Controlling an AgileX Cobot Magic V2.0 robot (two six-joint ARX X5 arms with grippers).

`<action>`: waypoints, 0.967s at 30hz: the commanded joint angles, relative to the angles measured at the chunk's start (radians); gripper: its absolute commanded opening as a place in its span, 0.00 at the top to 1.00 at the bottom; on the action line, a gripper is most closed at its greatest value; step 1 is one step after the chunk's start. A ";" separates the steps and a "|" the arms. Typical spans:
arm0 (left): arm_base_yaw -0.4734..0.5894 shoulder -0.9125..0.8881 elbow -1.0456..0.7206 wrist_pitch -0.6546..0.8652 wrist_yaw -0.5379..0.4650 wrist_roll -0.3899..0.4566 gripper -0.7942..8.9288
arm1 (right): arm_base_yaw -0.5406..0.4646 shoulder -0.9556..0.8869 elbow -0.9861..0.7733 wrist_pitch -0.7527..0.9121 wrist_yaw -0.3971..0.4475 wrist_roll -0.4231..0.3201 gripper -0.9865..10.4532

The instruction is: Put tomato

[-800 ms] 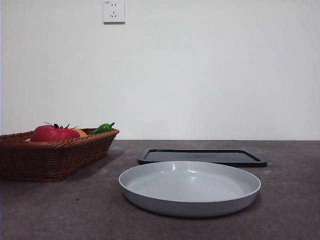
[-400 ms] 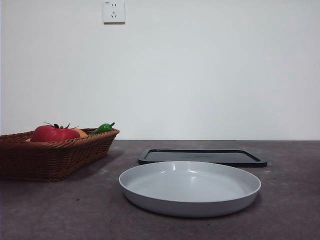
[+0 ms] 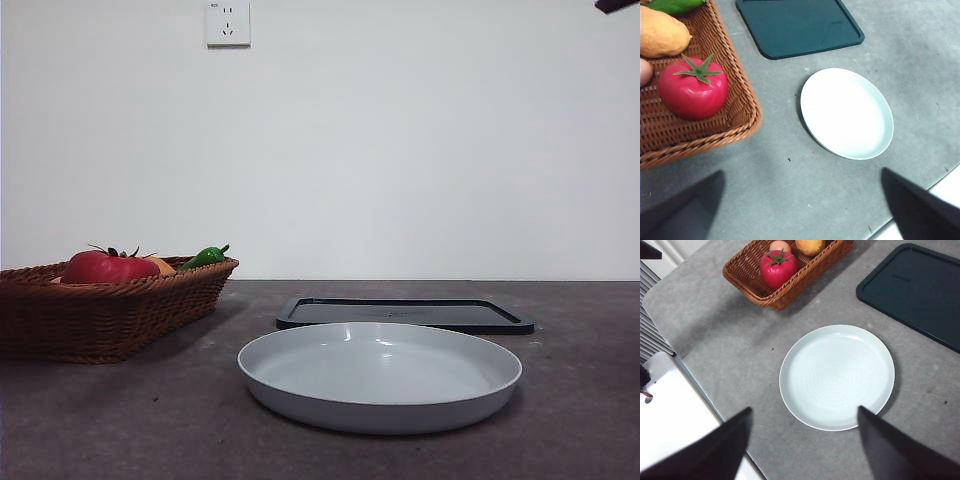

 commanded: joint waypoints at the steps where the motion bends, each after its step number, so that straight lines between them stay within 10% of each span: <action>1: -0.003 0.005 0.023 0.017 0.002 0.012 0.37 | 0.005 0.007 0.019 0.011 -0.001 -0.009 0.58; 29: -0.003 0.462 0.024 0.515 -0.218 0.097 0.37 | 0.005 0.007 0.019 0.034 0.003 -0.008 0.58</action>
